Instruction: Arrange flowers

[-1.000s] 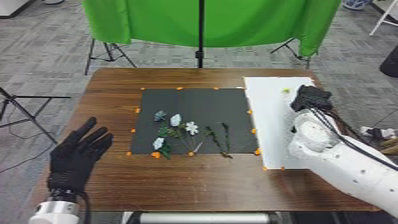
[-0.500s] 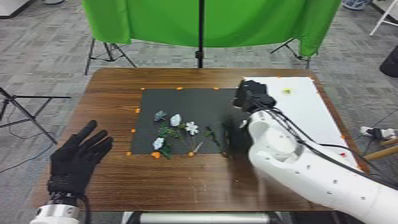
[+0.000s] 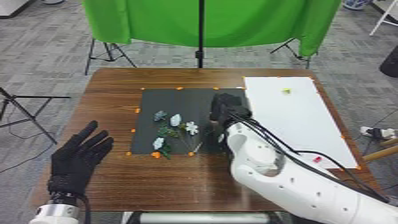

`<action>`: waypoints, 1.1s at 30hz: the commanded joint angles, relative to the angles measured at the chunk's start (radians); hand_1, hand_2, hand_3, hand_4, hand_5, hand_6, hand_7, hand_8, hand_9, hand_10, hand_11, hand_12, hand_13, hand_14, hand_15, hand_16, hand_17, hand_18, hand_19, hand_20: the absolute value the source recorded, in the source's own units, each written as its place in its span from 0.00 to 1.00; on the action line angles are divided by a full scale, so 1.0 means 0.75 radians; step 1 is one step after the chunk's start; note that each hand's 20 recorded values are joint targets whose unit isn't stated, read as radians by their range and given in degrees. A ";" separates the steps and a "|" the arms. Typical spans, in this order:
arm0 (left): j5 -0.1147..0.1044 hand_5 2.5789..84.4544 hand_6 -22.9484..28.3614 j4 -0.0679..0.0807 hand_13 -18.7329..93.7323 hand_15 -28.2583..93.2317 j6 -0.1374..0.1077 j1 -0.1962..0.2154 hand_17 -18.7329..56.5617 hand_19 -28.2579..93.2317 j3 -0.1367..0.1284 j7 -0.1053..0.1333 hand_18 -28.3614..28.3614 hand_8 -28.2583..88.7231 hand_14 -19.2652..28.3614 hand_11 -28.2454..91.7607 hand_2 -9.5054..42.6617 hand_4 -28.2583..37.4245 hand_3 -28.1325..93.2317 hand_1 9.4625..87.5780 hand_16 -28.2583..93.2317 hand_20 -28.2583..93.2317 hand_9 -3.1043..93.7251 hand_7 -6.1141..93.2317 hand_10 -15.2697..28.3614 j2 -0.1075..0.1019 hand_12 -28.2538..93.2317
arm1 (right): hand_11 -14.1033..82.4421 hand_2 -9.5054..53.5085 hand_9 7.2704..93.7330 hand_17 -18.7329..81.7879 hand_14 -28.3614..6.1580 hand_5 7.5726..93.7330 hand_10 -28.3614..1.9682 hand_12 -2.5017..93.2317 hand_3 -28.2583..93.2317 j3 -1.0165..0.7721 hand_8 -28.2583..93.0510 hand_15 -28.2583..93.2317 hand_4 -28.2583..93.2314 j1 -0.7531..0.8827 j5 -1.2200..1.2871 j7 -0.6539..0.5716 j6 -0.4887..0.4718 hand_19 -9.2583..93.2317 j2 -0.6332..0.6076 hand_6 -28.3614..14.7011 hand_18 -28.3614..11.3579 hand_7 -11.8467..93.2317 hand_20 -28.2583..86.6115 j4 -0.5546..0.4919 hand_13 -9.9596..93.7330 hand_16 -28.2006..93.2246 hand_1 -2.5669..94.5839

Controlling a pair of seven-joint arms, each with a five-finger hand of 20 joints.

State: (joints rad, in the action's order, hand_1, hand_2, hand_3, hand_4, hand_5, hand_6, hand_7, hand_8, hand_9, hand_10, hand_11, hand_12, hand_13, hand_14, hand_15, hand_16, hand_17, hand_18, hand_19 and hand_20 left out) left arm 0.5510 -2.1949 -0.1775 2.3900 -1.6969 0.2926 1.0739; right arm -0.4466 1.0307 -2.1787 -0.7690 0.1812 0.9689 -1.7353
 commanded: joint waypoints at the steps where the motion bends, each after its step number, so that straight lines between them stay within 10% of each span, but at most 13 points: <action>1: -0.005 0.42 0.62 0.003 0.38 0.64 0.005 0.013 0.12 0.70 0.001 -0.018 0.99 0.16 1.00 0.41 0.29 0.03 0.91 0.16 0.16 0.29 0.40 0.17 0.83 -0.011 0.32 | 0.58 0.00 0.94 0.42 0.61 0.89 0.64 0.26 0.81 -0.014 0.23 0.88 0.00 0.028 -0.009 0.005 -0.053 0.91 -0.042 0.74 0.15 0.24 0.60 -0.018 0.79 0.42 0.54; 19: -0.004 0.42 0.62 0.005 0.38 0.64 0.009 0.013 0.12 0.70 0.005 -0.017 0.98 0.16 1.00 0.41 0.29 0.07 0.91 0.17 0.16 0.28 0.40 0.17 0.84 -0.005 0.32 | 0.68 0.00 0.89 0.40 0.50 0.74 0.56 0.25 0.88 -0.069 0.13 0.93 0.00 0.004 0.048 0.085 -0.063 0.90 -0.110 0.68 0.10 0.23 0.66 -0.062 0.77 0.43 0.35; 33: -0.003 0.42 0.63 0.001 0.38 0.64 0.004 0.015 0.11 0.70 0.014 -0.003 0.99 0.16 1.00 0.42 0.29 0.07 0.91 0.17 0.16 0.28 0.40 0.17 0.84 -0.004 0.32 | 0.63 0.05 0.85 0.39 0.49 0.72 0.55 0.23 0.88 -0.024 0.13 0.91 0.01 -0.248 0.194 -0.091 0.195 0.89 -0.279 0.67 0.10 0.23 0.67 0.116 0.75 0.41 0.32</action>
State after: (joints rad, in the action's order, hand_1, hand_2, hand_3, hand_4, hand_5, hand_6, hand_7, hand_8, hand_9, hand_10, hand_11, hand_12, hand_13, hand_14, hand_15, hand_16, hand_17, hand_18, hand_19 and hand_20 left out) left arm 0.5482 -2.1944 -0.1762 2.3901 -1.6903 0.2924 1.0628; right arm -0.4881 0.9974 -2.0629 -0.7431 0.2864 0.8572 -1.7651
